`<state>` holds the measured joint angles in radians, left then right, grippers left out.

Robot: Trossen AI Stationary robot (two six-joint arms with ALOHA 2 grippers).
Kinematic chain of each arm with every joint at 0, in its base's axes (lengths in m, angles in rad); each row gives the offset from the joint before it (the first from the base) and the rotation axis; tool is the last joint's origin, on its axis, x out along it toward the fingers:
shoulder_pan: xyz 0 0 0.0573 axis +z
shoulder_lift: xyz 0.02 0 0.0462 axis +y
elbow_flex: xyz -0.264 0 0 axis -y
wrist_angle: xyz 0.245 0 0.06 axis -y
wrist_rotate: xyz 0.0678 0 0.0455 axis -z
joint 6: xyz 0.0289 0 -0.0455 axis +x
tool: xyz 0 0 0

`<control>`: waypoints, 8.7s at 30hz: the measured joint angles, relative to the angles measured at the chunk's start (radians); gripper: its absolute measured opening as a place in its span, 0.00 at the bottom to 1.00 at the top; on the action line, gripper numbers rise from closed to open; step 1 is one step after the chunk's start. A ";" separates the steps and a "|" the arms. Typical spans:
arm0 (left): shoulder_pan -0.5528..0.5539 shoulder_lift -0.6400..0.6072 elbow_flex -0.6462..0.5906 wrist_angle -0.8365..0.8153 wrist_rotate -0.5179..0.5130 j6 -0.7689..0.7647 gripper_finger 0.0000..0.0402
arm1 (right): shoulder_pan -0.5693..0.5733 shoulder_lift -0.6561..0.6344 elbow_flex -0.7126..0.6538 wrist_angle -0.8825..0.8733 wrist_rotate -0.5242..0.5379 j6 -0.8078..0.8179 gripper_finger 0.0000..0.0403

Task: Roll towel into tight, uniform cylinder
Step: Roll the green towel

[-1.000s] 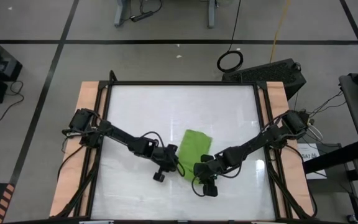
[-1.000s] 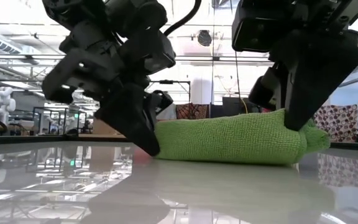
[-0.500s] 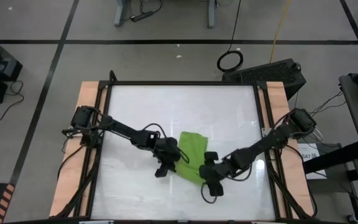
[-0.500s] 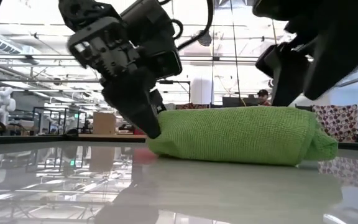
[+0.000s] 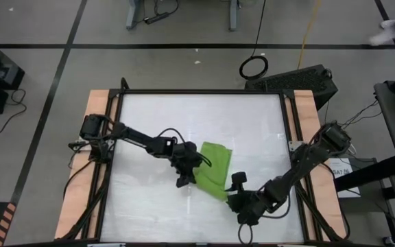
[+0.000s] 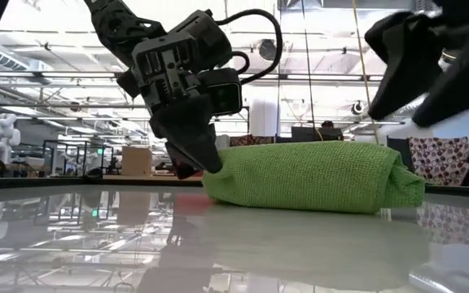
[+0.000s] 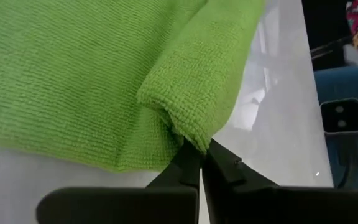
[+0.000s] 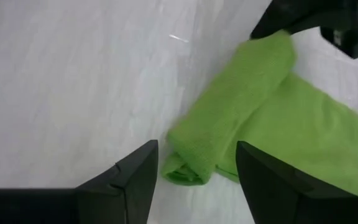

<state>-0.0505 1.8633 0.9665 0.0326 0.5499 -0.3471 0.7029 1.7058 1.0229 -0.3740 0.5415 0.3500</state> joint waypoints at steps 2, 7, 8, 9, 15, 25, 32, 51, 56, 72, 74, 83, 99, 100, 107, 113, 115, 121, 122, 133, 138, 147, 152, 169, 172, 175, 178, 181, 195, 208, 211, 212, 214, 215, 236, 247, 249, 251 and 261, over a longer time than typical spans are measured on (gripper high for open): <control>0.010 0.000 0.000 0.008 0.009 -0.024 0.01 | 0.007 0.027 0.000 0.005 0.004 0.000 0.51; 0.035 0.000 0.000 0.012 0.031 -0.070 0.01 | 0.014 0.093 0.000 0.047 0.053 0.002 0.51; 0.038 0.000 0.000 0.012 0.035 -0.080 0.01 | 0.015 0.101 0.000 0.055 0.072 0.001 0.51; 0.040 0.000 0.000 0.013 0.039 -0.090 0.01 | 0.014 0.109 0.000 0.058 0.091 0.000 0.51; 0.043 0.000 0.000 0.019 0.042 -0.092 0.01 | -0.021 0.164 0.000 0.058 0.116 -0.020 0.50; 0.020 0.000 0.000 0.023 0.075 -0.009 0.14 | -0.085 0.188 0.000 0.059 0.075 0.096 0.18; -0.013 0.000 0.000 -0.072 0.076 0.136 0.34 | -0.106 0.142 0.000 0.072 -0.083 0.104 0.04; -0.072 -0.152 0.040 -0.117 -0.159 0.419 0.37 | -0.156 0.111 0.000 0.113 -0.390 0.057 0.00; -0.070 -0.083 0.057 -0.113 -0.199 0.381 0.44 | -0.159 0.111 0.000 0.113 -0.391 0.057 0.00; -0.057 0.069 0.085 -0.009 -0.052 0.201 0.35 | -0.167 0.111 0.000 0.109 -0.387 0.058 0.01; -0.056 0.071 0.087 -0.005 -0.043 0.199 0.28 | -0.167 0.111 0.000 0.109 -0.387 0.058 0.01; -0.068 0.073 0.086 -0.016 0.037 0.205 0.03 | -0.167 0.040 0.000 0.066 -0.296 0.111 0.10; -0.093 0.072 0.086 -0.023 0.022 0.223 0.01 | -0.274 -0.119 -0.003 -0.103 -0.251 0.076 0.38; -0.094 0.072 0.086 -0.023 0.022 0.223 0.01 | -0.289 -0.104 -0.012 -0.089 -0.252 0.073 0.38; -0.103 0.072 0.086 -0.026 0.018 0.223 0.01 | -0.390 -0.015 -0.097 0.133 -0.311 0.069 0.32; -0.113 0.072 0.092 -0.063 0.017 0.224 0.01 | -0.453 0.037 -0.099 0.157 -0.358 0.026 0.25; -0.115 0.072 0.108 -0.110 0.016 0.231 0.01 | -0.471 0.062 -0.099 0.137 -0.407 0.024 0.23; -0.139 0.065 0.182 -0.279 -0.004 0.291 0.00 | -0.481 0.077 -0.094 0.054 -0.458 0.031 0.15; -0.144 0.065 0.194 -0.309 -0.005 0.300 0.00 | -0.481 0.073 -0.094 0.045 -0.459 0.032 0.13; -0.154 0.061 0.243 -0.470 -0.018 0.301 0.00 | -0.479 0.063 -0.097 0.007 -0.467 0.049 0.06; -0.116 0.061 0.228 -0.462 -0.016 0.259 0.00 | -0.479 0.064 -0.097 0.002 -0.468 0.053 0.09; -0.044 0.061 0.201 -0.457 0.045 0.220 0.00 | -0.478 -0.007 -0.106 -0.020 -0.421 0.049 0.22; -0.024 0.068 0.200 -0.408 0.084 0.199 0.00 | -0.462 -0.089 -0.103 0.026 -0.410 0.011 0.34; 0.017 0.150 0.201 -0.300 0.162 0.114 0.00 | -0.120 -0.146 -0.099 0.181 -0.149 -0.227 0.45; 0.035 0.150 0.201 -0.301 0.157 0.096 0.00 | -0.092 -0.114 -0.099 0.239 -0.131 -0.257 0.51; 0.047 0.150 0.201 -0.302 0.156 0.091 0.00 | -0.076 -0.053 -0.099 0.296 -0.128 -0.259 0.57; 0.050 0.150 0.201 -0.308 0.153 0.091 0.00 | -0.066 0.010 -0.087 0.300 -0.114 -0.237 0.59; 0.050 0.150 0.201 -0.312 0.150 0.091 0.00 | -0.059 0.061 -0.067 0.301 -0.080 -0.220 0.58; 0.051 0.149 0.201 -0.324 0.136 0.062 0.03 | -0.075 0.169 -0.048 0.266 0.035 0.092 0.35; 0.052 0.109 0.222 -0.240 0.159 0.091 0.36 | -0.075 0.169 -0.048 0.230 -0.020 0.325 0.04; 0.054 0.075 0.229 -0.243 0.160 0.112 0.46 | -0.076 0.168 -0.048 0.235 -0.044 0.347 0.02; 0.055 0.060 0.231 -0.243 0.155 0.124 0.48 | -0.076 0.168 -0.048 0.236 -0.055 0.352 0.02; 0.055 0.022 0.230 -0.259 0.139 0.161 0.50 | -0.075 0.166 -0.048 0.241 -0.078 0.362 0.01; 0.052 0.003 0.231 -0.254 0.125 0.185 0.50 | -0.075 0.165 -0.048 0.244 -0.091 0.369 0.01; -0.248 -0.114 0.195 -0.251 -0.520 0.564 0.51 | -0.131 0.151 -0.049 0.348 -0.340 0.429 0.01; -0.306 -0.049 0.183 -0.232 -0.518 0.633 0.51 | -0.141 0.151 -0.049 0.348 -0.366 0.465 0.01; -0.312 -0.024 0.183 -0.224 -0.492 0.654 0.51 | -0.141 0.151 -0.049 0.348 -0.365 0.475 0.01; -0.315 0.000 0.183 -0.225 -0.472 0.672 0.51 | -0.141 0.151 -0.049 0.349 -0.365 0.488 0.01; -0.306 0.059 0.183 -0.220 -0.523 0.756 0.51 | -0.131 0.151 -0.049 0.356 -0.393 0.529 0.01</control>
<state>-0.3562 1.9221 1.1496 -0.1877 0.0266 0.4091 0.5722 1.8568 0.9741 -0.0185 0.1490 0.8788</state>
